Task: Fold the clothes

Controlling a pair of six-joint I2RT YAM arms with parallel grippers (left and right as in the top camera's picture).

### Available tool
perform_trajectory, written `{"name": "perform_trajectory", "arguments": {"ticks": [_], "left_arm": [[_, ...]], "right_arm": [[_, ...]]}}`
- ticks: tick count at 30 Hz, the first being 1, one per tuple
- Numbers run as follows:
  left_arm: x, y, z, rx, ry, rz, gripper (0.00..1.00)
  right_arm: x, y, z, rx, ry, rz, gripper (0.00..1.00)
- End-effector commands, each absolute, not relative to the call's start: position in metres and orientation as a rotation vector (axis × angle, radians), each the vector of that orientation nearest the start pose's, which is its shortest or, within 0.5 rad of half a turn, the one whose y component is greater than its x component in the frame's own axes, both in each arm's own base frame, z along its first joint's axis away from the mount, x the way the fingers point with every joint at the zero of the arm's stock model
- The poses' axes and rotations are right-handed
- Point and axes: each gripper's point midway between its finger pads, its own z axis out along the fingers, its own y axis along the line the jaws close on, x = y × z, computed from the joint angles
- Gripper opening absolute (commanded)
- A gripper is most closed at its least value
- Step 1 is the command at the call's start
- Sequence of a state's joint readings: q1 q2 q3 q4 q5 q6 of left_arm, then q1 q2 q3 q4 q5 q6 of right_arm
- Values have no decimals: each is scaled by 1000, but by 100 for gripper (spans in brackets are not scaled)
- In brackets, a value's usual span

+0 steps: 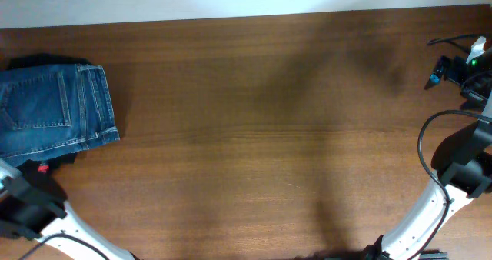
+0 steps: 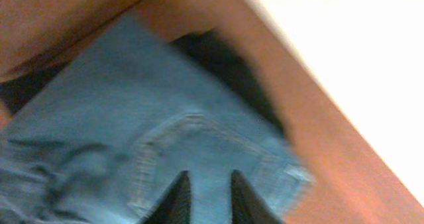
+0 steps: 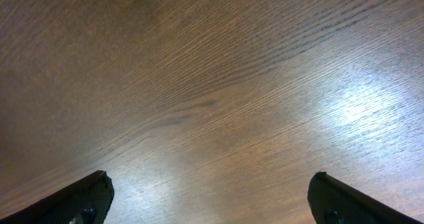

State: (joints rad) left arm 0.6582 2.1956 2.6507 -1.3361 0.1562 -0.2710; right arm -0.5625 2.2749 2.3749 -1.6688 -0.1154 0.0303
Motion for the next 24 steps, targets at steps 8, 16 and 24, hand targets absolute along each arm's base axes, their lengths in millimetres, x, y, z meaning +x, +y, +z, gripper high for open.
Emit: {"name": "perform_trajectory", "arguments": {"ticks": [8, 16, 24], "left_arm": [[478, 163, 333, -708, 2269, -358, 99], [497, 91, 334, -537, 2327, -437, 99], [500, 67, 334, -484, 2344, -459, 99]], "right_arm": [[371, -212, 171, 911, 2924, 166, 99], [371, -212, 171, 911, 2924, 166, 99], [371, -212, 171, 911, 2924, 165, 99]]}}
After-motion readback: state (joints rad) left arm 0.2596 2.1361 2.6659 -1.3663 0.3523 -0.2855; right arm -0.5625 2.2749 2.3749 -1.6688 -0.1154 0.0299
